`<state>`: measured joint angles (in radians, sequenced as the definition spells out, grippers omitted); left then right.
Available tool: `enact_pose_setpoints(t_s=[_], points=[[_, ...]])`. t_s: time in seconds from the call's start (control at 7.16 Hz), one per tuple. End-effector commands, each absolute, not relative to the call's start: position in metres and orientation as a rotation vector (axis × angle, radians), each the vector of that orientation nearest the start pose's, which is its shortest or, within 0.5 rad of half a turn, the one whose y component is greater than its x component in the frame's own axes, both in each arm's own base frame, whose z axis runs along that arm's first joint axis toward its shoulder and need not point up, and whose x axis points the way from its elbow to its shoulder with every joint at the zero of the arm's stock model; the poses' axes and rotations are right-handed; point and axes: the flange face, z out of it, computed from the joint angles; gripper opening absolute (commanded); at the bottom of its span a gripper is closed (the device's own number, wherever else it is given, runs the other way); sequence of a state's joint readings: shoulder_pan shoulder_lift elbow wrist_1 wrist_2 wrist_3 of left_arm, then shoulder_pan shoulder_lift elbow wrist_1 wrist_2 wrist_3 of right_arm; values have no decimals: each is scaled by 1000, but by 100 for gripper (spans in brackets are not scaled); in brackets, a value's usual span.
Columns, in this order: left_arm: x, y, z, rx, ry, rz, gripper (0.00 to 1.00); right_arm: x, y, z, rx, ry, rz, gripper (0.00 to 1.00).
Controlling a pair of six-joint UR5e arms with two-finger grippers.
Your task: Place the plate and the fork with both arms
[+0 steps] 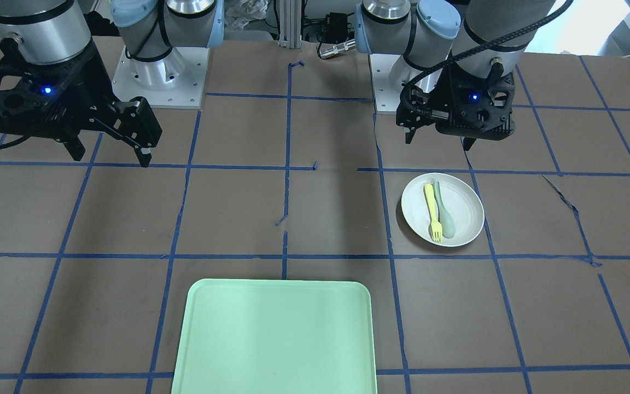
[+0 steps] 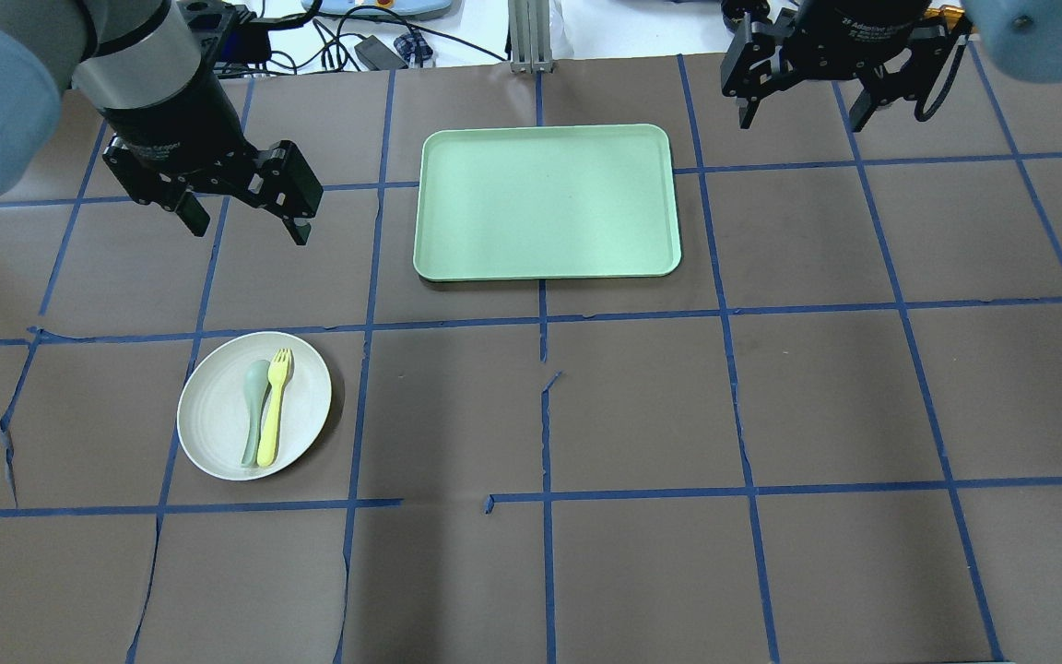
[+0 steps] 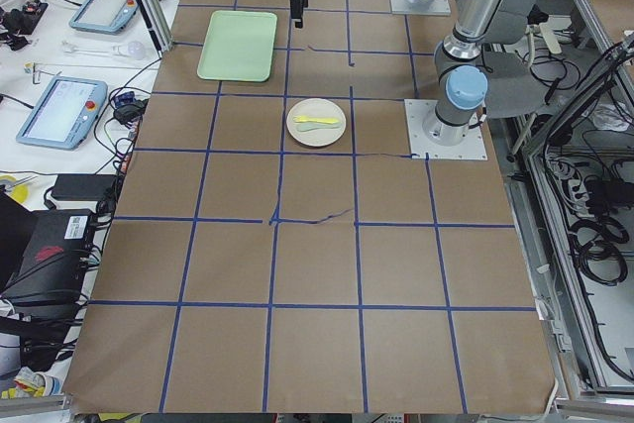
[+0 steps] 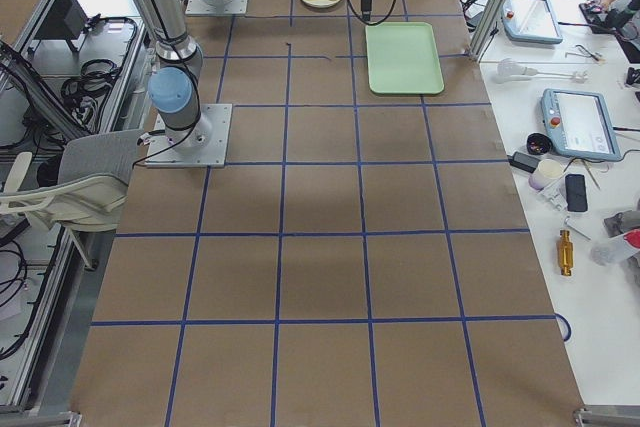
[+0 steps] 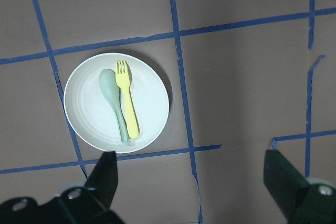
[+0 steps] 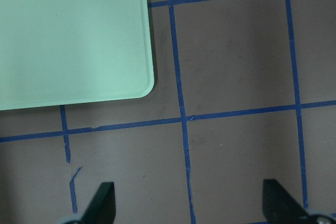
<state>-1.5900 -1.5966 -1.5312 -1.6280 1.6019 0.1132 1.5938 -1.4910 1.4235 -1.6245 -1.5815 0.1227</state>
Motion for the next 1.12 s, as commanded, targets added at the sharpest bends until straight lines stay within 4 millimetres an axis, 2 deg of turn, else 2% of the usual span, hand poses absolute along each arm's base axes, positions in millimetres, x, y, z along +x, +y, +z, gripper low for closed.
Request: enact_pose_setpoints(t_s=[0.0,0.98], points=[[-140,-493,484,218,3102,76,100,145,-534,525,157,3132,-188,100],[-134,-494,479,201,3097,58,100,145,-534,525,157,3132,-191,100]])
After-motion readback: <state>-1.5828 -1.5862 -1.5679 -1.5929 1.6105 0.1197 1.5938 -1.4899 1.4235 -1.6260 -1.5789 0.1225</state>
